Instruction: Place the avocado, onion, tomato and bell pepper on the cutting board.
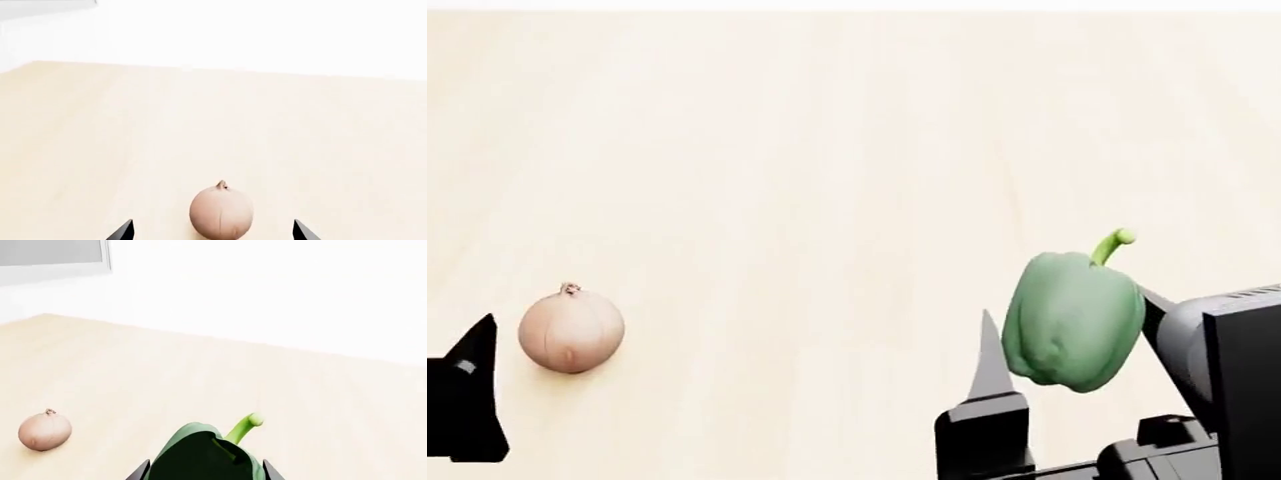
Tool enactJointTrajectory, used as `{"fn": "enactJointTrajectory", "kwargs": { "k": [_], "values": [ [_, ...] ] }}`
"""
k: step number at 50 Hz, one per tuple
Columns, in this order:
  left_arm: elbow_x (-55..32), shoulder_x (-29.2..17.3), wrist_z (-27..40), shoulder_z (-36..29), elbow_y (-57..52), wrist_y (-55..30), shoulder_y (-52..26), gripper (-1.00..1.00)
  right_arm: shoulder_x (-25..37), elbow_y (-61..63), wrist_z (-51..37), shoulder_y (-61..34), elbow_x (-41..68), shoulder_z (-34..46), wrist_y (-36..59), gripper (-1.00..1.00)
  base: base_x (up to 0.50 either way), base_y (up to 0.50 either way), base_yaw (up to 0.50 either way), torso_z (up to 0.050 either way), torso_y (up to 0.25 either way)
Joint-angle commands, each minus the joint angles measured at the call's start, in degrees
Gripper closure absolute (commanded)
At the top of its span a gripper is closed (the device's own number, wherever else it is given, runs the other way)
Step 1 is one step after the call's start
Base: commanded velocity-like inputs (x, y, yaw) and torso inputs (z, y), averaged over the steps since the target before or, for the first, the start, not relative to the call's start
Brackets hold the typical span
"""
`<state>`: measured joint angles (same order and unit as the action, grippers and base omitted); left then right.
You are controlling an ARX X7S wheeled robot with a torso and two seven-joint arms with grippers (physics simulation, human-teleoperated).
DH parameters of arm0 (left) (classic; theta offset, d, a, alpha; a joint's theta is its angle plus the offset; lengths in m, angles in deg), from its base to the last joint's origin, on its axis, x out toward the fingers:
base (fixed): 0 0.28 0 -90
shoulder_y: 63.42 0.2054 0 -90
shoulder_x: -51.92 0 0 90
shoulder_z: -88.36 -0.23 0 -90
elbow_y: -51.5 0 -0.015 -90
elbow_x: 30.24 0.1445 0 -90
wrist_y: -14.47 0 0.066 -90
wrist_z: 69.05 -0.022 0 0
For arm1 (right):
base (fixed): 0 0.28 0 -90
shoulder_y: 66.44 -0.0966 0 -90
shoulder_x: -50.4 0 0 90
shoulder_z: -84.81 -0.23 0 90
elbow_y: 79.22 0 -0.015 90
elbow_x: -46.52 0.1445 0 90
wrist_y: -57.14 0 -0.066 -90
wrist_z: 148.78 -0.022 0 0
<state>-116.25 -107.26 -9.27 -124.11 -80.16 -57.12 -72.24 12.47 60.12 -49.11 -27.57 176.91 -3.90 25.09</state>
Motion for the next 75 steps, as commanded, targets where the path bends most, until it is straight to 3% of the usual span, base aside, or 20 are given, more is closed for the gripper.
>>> {"fn": "enactJointTrajectory", "kwargs": {
  "k": [1, 9, 30, 60, 61, 75],
  "values": [
    [-1.8, 9.7, -4.1, -0.4, 11.3, 5.2, 7.2, -1.00, -0.6, -0.8, 5.2, -0.5, -4.8, -3.8, 1.4, 1.00, 0.00, 0.00, 0.00, 0.000, 0.000],
    [-4.1, 13.0, -6.8, 0.3, 15.7, 6.1, 9.1, -1.00, -0.8, 0.1, 5.0, 1.3, -4.9, -4.1, 0.8, 1.00, 0.00, 0.00, 0.00, 0.000, 0.000],
    [-15.4, 25.9, -18.2, 2.8, 39.6, 3.1, 13.6, -1.00, 0.3, 1.9, 1.9, -0.2, -1.6, -1.5, -2.8, 1.00, 0.00, 0.00, 0.00, 0.000, 0.000],
    [-19.9, 33.5, -24.1, 4.6, 50.6, 0.0, 16.5, -1.00, 0.9, 4.2, 1.0, -0.1, 0.3, -0.7, -6.0, 1.00, 0.00, 0.00, 0.00, 0.000, 0.000],
    [-19.8, 33.3, -23.9, 4.7, 50.0, 0.2, 16.5, 1.00, 1.0, 4.3, 1.0, 0.1, 0.4, -0.8, -6.1, 1.00, 0.00, 0.00, 0.00, 0.000, 0.000],
    [-13.7, 27.3, -18.9, 5.5, 38.3, 3.2, 12.5, 1.00, 0.1, 3.8, 2.5, 2.7, -2.2, -2.8, -6.1, 1.00, 0.00, 0.00, 0.00, 0.000, 0.000]
  ]
}}
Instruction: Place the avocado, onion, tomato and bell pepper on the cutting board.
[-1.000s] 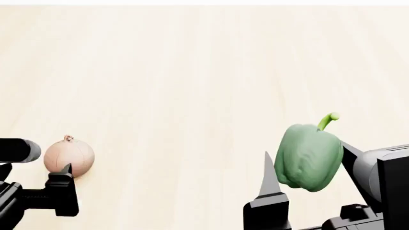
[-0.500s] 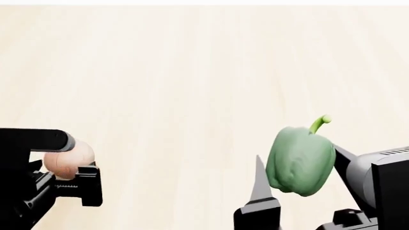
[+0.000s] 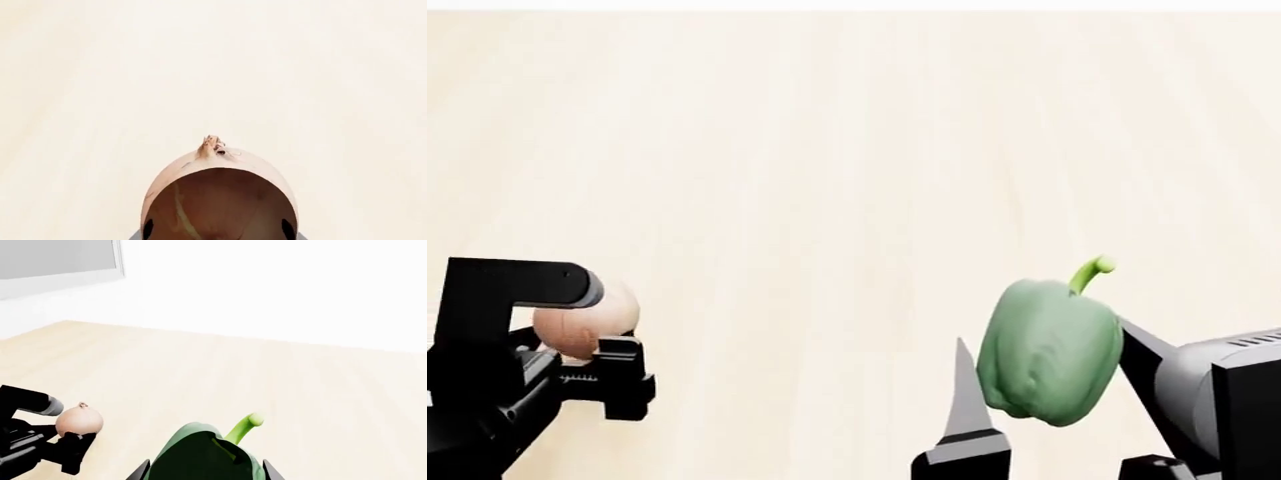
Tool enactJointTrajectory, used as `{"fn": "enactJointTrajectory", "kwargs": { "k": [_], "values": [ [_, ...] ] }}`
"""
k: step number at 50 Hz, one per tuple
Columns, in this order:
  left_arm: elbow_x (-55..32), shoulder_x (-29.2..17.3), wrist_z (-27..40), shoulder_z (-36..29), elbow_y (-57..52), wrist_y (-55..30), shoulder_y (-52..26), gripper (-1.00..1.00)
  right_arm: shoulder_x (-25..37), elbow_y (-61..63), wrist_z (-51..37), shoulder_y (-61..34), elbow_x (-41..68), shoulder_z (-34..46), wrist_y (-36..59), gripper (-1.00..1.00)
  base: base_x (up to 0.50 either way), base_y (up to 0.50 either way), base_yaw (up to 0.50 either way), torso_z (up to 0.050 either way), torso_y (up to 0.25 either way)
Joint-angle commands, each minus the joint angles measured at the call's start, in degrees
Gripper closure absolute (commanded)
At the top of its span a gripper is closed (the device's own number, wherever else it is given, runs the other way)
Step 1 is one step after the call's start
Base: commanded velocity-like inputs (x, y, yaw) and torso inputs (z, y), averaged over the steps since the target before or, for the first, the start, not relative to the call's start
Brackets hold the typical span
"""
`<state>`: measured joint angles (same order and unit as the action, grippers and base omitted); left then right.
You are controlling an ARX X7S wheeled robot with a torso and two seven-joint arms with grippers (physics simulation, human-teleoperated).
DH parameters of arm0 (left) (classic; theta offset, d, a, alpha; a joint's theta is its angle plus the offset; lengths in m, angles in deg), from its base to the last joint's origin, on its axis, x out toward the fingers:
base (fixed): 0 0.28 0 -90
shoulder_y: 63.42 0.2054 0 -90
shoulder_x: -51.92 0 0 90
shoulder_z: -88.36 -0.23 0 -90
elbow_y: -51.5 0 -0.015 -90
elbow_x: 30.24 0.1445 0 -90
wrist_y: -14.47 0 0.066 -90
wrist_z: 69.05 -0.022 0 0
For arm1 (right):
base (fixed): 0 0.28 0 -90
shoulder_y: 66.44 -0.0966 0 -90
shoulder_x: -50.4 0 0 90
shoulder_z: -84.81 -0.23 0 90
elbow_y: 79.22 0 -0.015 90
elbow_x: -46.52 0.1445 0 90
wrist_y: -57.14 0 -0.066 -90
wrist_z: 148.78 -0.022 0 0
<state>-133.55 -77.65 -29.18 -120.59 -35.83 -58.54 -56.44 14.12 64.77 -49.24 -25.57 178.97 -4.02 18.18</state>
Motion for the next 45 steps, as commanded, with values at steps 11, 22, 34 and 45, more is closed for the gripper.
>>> {"fn": "enactJointTrajectory", "kwargs": {
  "k": [11, 22, 34, 45],
  "values": [
    [19.0, -20.4, 20.4, 4.3, -42.2, 1.6, -20.0, 1.00, -3.9, -2.4, 4.8, 1.8, -8.8, -2.8, 2.3, 1.00, 0.00, 0.00, 0.00, 0.000, 0.000],
    [23.2, -27.2, 25.3, 4.7, -50.0, 2.2, -20.3, 1.00, -7.1, -4.4, 9.3, 5.0, -15.8, -3.8, 5.0, 1.00, -0.10, 0.00, 0.00, 0.000, 0.000],
    [23.8, -29.8, 25.8, 4.4, -50.8, 2.3, -19.4, 1.00, -7.7, -3.4, 9.6, 6.6, -16.7, -4.3, 4.6, 1.00, -0.50, 0.00, 0.00, 0.000, 0.000],
    [23.4, -31.1, 25.9, 4.8, -51.9, 1.3, -20.1, 1.00, -8.5, -2.2, 9.7, 7.8, -17.4, -5.9, 3.3, 1.00, -0.14, -0.02, 0.00, 0.000, 0.000]
  ]
}}
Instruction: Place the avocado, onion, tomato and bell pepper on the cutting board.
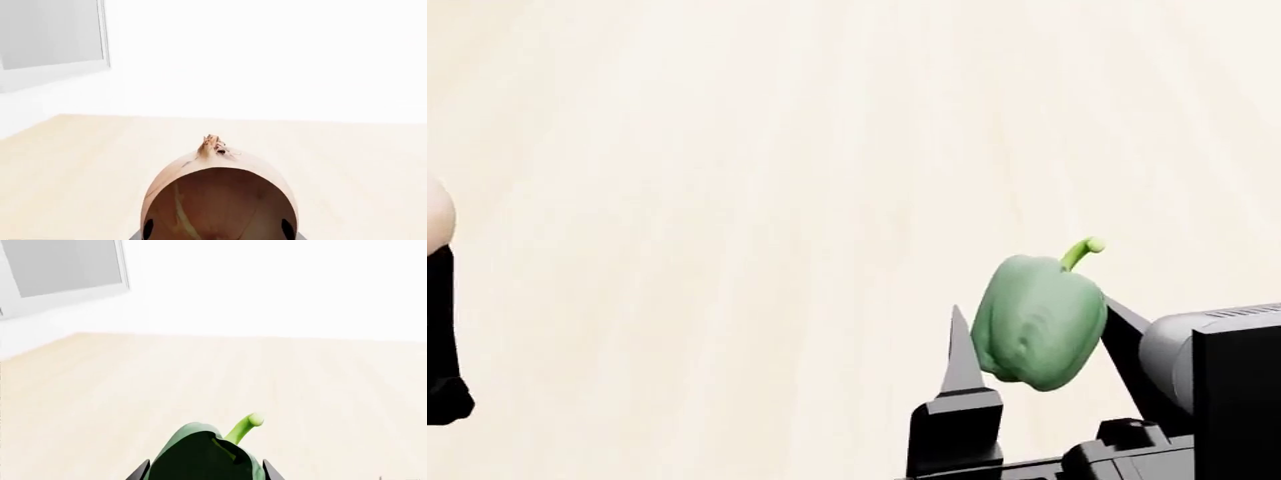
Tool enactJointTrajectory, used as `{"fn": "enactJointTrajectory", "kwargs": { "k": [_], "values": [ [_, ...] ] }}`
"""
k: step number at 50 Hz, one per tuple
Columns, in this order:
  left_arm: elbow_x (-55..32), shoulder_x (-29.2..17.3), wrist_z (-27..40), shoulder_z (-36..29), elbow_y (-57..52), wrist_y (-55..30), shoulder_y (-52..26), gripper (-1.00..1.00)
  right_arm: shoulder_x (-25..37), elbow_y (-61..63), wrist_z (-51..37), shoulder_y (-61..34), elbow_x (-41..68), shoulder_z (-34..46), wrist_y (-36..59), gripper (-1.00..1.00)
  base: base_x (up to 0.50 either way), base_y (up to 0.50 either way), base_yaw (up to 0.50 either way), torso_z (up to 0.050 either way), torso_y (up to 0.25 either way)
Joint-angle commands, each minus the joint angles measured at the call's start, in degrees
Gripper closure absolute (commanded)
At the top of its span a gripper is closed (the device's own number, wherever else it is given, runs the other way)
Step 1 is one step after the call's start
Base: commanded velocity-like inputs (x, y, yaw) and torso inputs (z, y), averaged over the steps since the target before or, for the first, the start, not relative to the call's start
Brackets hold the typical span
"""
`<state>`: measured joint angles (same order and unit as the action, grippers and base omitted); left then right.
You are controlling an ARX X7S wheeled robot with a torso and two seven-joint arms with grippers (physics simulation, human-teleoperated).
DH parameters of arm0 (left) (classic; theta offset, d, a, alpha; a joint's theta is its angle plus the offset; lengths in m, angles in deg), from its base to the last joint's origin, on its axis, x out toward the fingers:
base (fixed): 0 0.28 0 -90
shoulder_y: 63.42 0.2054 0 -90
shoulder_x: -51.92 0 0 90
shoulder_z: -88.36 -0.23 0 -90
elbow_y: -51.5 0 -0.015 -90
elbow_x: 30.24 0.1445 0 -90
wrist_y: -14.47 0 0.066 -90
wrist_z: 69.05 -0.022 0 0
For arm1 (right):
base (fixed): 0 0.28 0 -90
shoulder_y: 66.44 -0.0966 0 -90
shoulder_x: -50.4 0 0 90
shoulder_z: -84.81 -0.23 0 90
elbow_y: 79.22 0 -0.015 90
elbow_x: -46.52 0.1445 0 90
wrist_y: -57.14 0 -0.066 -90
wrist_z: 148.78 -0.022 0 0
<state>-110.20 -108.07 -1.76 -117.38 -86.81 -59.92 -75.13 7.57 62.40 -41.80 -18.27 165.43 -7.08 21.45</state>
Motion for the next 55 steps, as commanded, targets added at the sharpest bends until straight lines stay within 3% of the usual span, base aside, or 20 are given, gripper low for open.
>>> {"fn": "enactJointTrajectory", "kwargs": {
  "k": [1, 55],
  "values": [
    [0.1, -0.7, -1.7, 1.5, -0.7, 2.7, -1.2, 1.00, -2.2, -0.1, 2.2, 1.1, -3.8, -3.1, -0.4, 1.00, 0.00, -0.50, 0.00, 0.000, 0.000],
    [-1.2, -1.2, -2.4, 3.2, -0.7, 0.6, -1.5, 1.00, -2.1, 0.2, 2.2, 1.6, -4.2, -2.6, -1.6, 1.00, -0.03, -0.50, 0.00, 0.000, 0.000]
  ]
}}
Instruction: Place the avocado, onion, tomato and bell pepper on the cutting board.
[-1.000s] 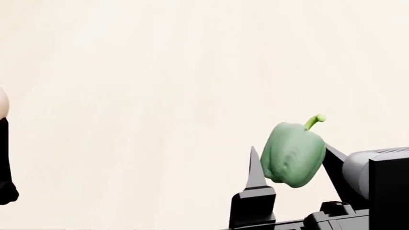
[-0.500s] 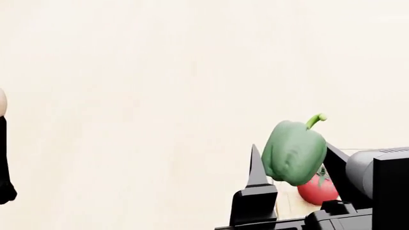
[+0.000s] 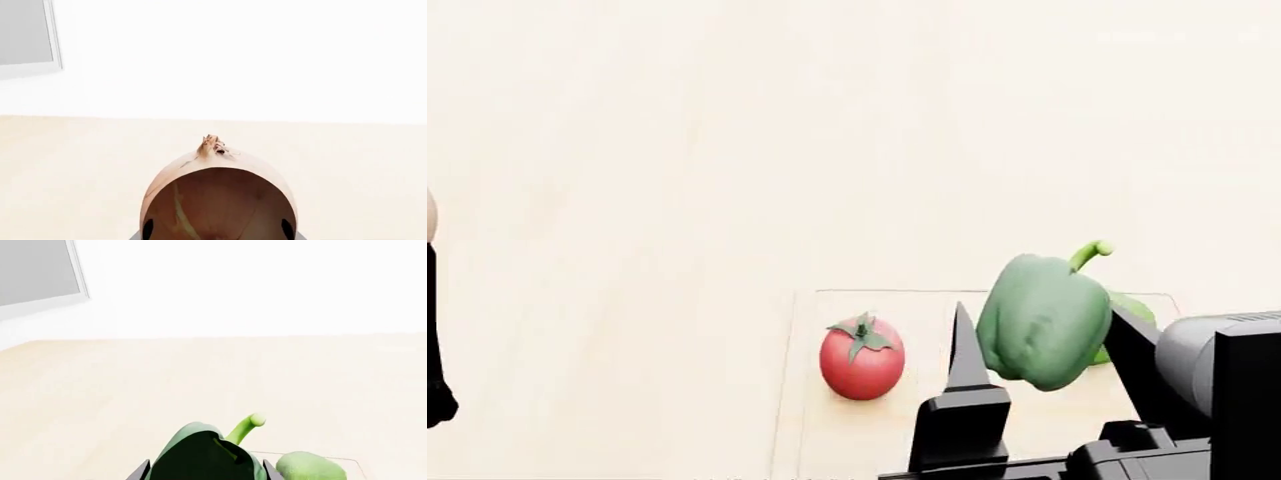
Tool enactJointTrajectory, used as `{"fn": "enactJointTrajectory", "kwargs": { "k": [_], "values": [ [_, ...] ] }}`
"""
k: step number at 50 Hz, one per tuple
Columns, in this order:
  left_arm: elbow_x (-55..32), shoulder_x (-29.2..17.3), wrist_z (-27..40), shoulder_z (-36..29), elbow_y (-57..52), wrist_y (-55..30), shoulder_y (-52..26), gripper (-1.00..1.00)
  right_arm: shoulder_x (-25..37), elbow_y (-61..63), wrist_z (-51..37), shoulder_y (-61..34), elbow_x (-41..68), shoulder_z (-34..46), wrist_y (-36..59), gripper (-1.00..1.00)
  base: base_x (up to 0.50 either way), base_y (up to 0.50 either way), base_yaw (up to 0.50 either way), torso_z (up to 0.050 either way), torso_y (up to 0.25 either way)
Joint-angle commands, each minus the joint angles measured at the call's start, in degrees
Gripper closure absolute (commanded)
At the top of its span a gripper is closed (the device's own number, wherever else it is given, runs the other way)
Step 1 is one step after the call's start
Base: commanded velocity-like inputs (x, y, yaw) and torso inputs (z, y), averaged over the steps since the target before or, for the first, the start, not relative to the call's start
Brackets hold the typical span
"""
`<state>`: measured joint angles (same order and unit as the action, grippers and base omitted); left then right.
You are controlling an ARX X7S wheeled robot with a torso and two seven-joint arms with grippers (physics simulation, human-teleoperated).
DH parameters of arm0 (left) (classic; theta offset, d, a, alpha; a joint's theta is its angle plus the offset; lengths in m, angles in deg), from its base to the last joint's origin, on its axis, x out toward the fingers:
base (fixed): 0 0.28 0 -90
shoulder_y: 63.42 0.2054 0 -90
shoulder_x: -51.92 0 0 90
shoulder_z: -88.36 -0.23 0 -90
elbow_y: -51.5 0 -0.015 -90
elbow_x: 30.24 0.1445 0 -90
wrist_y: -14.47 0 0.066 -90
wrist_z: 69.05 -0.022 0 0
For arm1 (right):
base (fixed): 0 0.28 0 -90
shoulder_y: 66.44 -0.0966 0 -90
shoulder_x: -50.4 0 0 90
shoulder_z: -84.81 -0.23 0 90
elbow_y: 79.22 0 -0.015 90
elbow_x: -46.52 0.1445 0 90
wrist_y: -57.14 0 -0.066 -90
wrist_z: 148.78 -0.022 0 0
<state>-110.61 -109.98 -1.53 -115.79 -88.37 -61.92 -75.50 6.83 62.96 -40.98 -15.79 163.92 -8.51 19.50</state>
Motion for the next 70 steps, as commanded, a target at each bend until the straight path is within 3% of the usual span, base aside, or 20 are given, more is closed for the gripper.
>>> {"fn": "enactJointTrajectory", "kwargs": {
  "k": [1, 20, 29, 47, 70],
  "values": [
    [-0.7, 0.7, -2.6, 1.6, 0.9, 2.6, -1.1, 1.00, -1.2, -0.4, 1.4, -1.0, -2.5, -1.1, 0.2, 1.00, 0.00, -0.50, 0.00, 0.000, 0.000],
    [-0.7, 1.2, -2.4, 2.1, 0.7, 2.9, -0.4, 1.00, -0.5, -0.8, 1.2, -2.3, -1.9, 0.1, 0.4, 1.00, 0.00, -0.50, 0.00, 0.000, 0.000],
    [0.3, 1.7, -1.5, 2.2, 0.6, 4.0, 0.7, 1.00, -1.0, -3.6, 4.3, -4.8, -1.5, 3.7, 2.8, 1.00, 0.00, 0.00, 0.00, 0.000, 0.000],
    [1.4, 2.6, -0.3, 2.6, 0.9, 4.9, 2.1, 1.00, -9.3, -17.9, 19.6, -5.3, -21.2, 11.6, 10.1, 1.00, 0.00, 0.00, 0.00, 0.000, 0.000],
    [0.2, 1.3, -0.7, 3.3, -0.5, 3.3, 1.3, 1.00, -10.9, -21.8, 25.3, 5.0, -28.9, 13.2, 7.7, 1.00, 0.00, 0.00, 0.00, 0.000, 0.000]
  ]
}}
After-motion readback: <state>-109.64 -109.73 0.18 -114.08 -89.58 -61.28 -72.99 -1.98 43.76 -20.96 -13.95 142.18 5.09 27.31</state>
